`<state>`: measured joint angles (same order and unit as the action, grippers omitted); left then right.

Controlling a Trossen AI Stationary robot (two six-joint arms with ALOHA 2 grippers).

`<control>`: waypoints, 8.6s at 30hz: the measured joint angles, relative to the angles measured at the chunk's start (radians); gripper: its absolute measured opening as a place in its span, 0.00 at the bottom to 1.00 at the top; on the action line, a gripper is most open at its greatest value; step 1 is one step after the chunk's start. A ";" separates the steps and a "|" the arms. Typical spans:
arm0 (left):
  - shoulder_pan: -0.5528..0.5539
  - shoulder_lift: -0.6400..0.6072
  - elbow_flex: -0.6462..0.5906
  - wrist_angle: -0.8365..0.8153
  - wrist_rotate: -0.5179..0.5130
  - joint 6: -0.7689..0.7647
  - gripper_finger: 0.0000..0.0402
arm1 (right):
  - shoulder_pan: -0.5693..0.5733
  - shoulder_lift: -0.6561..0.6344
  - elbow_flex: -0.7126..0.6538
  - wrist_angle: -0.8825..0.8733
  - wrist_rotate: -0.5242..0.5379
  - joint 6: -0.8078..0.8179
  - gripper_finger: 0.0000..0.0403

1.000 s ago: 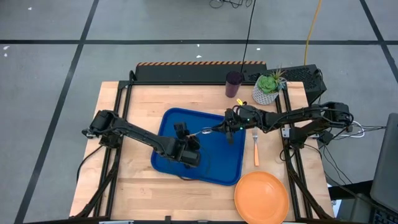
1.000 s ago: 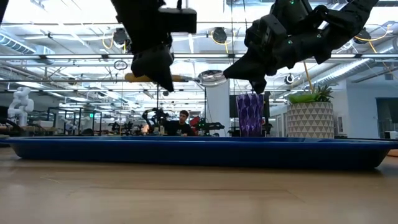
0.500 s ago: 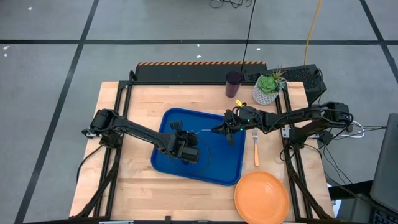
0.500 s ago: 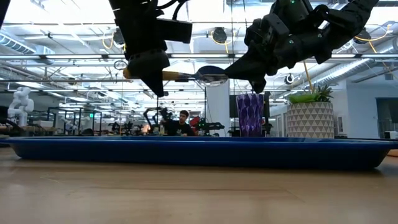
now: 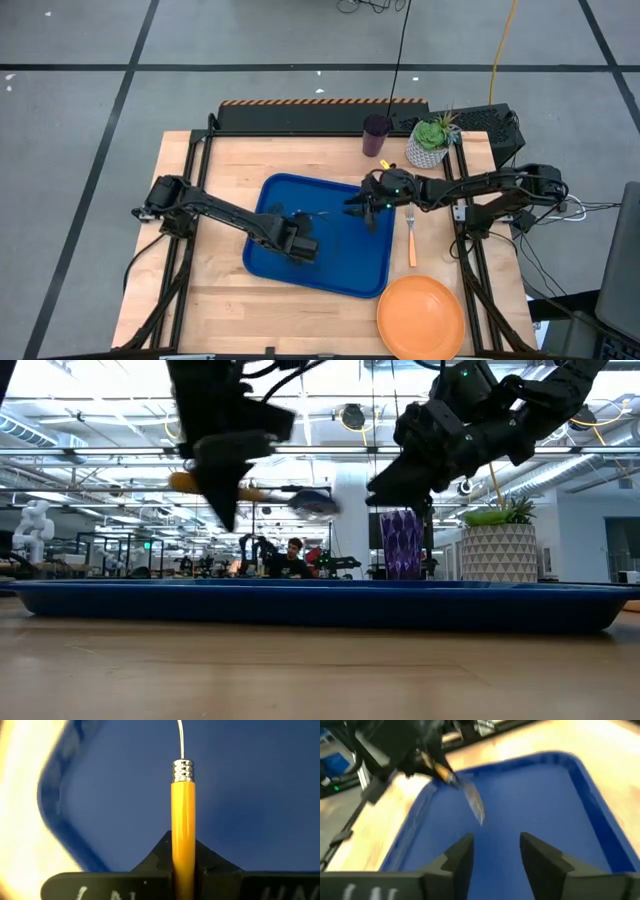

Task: Pick and place plate/cup/fork/spoon on tray
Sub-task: Put the yellow spoon on the left of the blue serving tray

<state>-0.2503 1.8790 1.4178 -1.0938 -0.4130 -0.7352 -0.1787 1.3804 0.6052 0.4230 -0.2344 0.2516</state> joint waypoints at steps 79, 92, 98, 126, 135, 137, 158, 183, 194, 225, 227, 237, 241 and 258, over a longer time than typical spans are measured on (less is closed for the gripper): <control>0.237 -0.282 -0.875 1.562 0.632 -0.651 0.35 | 0.114 -0.212 -0.084 -0.099 -0.078 -0.032 0.53; 0.235 -0.312 -0.874 1.571 0.851 -0.737 0.35 | 0.114 -0.212 -0.084 -0.100 -0.081 -0.029 0.53; 0.264 -0.353 -0.874 1.516 0.841 -0.689 0.35 | 0.114 -0.212 -0.084 -0.100 -0.082 -0.029 0.53; 0.191 -0.524 -0.521 1.101 0.312 0.330 0.35 | 0.122 -0.212 -0.084 -0.048 -0.082 -0.179 0.53; 0.059 -0.472 -0.373 0.660 -0.078 0.634 0.35 | 0.165 -0.211 -0.108 -0.001 -0.080 -0.191 0.53; 0.052 -0.459 -0.376 0.580 -0.120 0.636 0.35 | 0.170 -0.211 -0.121 0.042 -0.049 -0.172 0.53; 0.318 -0.444 -0.405 -0.154 -0.073 0.243 0.35 | 0.115 -0.015 0.179 -0.200 0.289 -0.311 0.53; 0.489 -0.460 -0.680 0.272 0.083 0.605 0.35 | 0.065 0.466 0.519 -0.288 0.101 -0.394 0.45; 0.485 -0.460 -0.714 0.343 0.101 0.568 0.35 | 0.108 0.505 0.529 -0.325 0.053 -0.446 0.26; 0.411 -0.460 -0.714 0.404 0.108 0.489 0.35 | 0.106 0.681 0.636 -0.283 0.025 -0.441 0.00; 0.411 -0.460 -0.714 0.404 0.108 0.489 0.35 | 0.106 0.681 0.636 -0.325 0.043 -0.443 0.00; 0.402 -0.460 -0.714 0.426 0.108 0.490 0.35 | 0.090 0.697 0.637 -0.258 0.075 -0.447 0.00; 0.386 -0.460 -0.714 0.454 0.107 0.490 0.35 | 0.085 0.718 0.637 -0.217 0.049 -0.436 0.00; 0.372 -0.460 -0.713 0.469 0.109 0.497 0.35 | 0.066 0.635 0.646 -0.381 0.111 -0.477 0.00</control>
<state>0.1219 1.4189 0.7044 -0.6250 -0.3038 -0.2386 -0.1127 2.0154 1.2510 0.0418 -0.1237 -0.2259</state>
